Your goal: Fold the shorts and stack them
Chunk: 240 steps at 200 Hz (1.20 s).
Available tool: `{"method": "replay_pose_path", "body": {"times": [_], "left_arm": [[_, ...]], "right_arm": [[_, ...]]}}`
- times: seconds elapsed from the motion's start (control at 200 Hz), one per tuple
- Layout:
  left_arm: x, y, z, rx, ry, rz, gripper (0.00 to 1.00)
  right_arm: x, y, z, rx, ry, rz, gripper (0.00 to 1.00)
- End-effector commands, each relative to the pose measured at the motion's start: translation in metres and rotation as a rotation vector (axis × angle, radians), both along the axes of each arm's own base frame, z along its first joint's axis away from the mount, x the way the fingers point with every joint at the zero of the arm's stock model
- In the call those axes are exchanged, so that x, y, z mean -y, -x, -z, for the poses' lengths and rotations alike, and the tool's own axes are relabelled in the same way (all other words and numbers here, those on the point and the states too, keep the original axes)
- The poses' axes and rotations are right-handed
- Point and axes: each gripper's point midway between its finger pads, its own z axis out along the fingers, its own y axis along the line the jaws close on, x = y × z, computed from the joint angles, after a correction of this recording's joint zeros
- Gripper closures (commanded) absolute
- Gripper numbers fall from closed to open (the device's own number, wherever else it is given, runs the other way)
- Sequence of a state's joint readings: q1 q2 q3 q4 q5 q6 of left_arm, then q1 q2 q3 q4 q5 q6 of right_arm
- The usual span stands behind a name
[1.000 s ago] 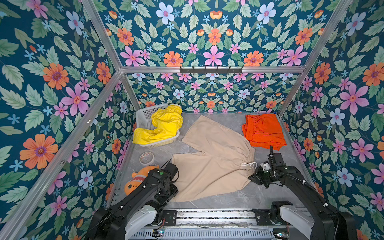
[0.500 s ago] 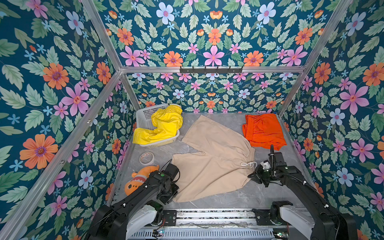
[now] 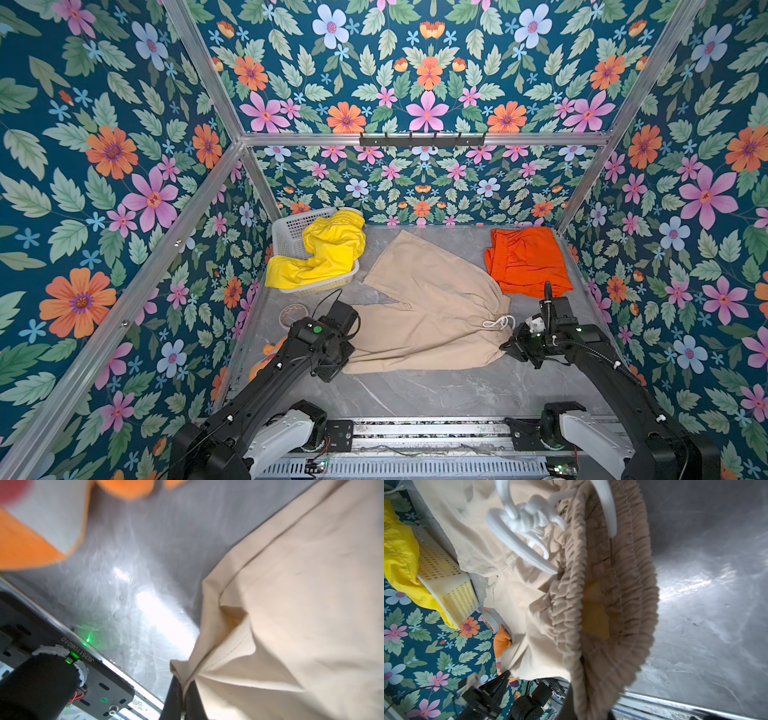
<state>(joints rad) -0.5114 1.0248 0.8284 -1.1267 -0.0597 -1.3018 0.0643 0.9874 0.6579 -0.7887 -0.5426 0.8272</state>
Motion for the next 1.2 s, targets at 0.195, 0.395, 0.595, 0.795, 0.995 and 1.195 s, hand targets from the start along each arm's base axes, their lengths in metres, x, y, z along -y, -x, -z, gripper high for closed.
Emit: {"method": "replay_pose_path", "body": {"times": [0.195,0.395,0.595,0.795,0.995,1.195], "left_arm": [[-0.04,-0.037,-0.098,0.214,-0.274,0.089,1.0],[-0.044,-0.079,-0.161,0.339,-0.448,0.228,1.0],[-0.02,-0.14,-0.191,0.438,-0.558,0.388,1.0],[0.007,-0.19,-0.199,0.526,-0.58,0.429,1.0],[0.035,-0.233,-0.198,0.584,-0.584,0.492,1.0],[0.068,-0.275,-0.199,0.619,-0.547,0.549,1.0]], "right_arm": [[0.005,0.059,-0.004,-0.199,0.105,-0.098,0.95],[0.005,0.071,-0.019,-0.207,0.147,-0.132,0.94],[-0.002,0.052,-0.022,-0.216,0.114,-0.154,0.94],[-0.005,0.022,-0.037,-0.193,0.057,-0.184,0.93],[0.009,0.004,-0.038,-0.201,0.047,-0.187,0.92],[0.013,-0.015,-0.042,-0.195,0.037,-0.193,0.93]]}}
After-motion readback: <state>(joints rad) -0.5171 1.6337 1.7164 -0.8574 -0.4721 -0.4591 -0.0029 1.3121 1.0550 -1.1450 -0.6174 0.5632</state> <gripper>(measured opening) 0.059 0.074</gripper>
